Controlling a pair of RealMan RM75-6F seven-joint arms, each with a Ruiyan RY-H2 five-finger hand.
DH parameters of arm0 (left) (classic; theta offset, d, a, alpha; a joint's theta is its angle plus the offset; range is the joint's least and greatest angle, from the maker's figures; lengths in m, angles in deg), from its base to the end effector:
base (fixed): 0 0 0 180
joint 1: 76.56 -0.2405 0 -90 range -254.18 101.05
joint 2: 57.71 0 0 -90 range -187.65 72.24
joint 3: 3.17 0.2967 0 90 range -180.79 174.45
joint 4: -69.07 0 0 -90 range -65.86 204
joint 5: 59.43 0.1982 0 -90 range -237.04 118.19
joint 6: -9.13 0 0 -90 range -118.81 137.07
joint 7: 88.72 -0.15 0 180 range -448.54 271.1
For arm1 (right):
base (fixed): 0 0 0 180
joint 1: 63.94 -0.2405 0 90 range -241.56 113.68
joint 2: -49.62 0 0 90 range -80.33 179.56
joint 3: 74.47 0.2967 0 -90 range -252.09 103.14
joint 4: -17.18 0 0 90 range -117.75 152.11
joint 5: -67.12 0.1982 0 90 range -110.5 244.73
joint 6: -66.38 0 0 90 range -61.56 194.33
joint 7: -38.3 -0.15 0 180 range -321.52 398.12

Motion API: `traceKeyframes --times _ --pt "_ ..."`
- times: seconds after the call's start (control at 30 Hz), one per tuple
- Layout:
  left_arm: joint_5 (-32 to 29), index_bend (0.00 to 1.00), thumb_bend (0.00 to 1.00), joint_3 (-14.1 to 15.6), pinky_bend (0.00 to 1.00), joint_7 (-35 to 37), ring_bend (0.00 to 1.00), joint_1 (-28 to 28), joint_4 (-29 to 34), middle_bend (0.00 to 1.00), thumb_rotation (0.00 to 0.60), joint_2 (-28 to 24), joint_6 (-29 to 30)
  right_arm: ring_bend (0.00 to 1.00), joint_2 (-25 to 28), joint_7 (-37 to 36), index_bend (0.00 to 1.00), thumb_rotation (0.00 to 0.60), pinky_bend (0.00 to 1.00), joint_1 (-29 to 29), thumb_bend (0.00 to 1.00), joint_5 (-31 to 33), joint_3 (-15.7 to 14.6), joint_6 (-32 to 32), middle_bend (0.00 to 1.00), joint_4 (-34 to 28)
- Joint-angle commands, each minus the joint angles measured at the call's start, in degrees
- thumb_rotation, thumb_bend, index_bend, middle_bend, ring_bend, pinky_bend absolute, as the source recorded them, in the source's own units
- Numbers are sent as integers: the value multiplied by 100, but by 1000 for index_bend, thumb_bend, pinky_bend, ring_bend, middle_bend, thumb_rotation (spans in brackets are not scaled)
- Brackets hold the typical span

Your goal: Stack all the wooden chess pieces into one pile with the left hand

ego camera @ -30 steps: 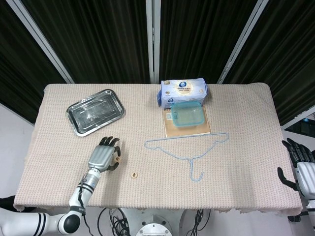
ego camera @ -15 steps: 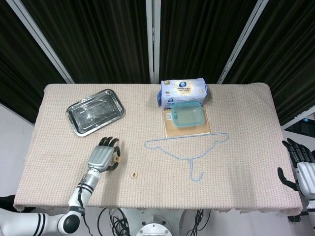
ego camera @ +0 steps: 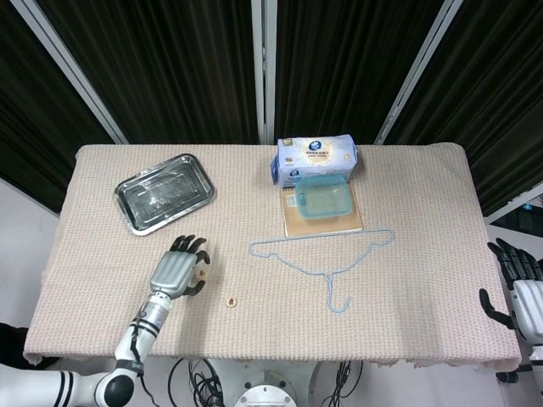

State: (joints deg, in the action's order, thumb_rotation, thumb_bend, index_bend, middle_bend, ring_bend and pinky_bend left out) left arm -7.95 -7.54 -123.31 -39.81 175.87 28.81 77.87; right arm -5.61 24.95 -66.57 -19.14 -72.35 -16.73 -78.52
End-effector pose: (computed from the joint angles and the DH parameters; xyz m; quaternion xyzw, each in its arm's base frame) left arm -0.1807 0.2964 0.0017 -0.7124 -0.4553 -0.3243 0.4243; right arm -0.3465 -0.1726 0.2301 0.5644 -0.4506 0.4050 0.5607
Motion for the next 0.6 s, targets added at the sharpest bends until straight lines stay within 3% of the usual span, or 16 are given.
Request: traceKeyframes --times 0.03,0.2,0.37,0.6 --pt "284 380 309 135 0 -78 0 -115 254 97 600 -86 231 0 1 -2 0 600 0 -9 406 2 2 15 0 2" --pt "614 401 310 399 0 -189 0 -234 294 97 600 39 327 0 8 -9 0 600 0 15 406 -40 -11 -36 0 -13" --pt "924 382 310 557 0 -110 0 -194 33 95 600 270 33 0 27 -78 0 600 0 51 406 -63 -12 -107 0 -9" --pt "1384 371 310 621 0 218 0 -143 -351 88 600 535 -311 0 63 -240 0 600 0 88 406 -93 -4 -192 0 42"
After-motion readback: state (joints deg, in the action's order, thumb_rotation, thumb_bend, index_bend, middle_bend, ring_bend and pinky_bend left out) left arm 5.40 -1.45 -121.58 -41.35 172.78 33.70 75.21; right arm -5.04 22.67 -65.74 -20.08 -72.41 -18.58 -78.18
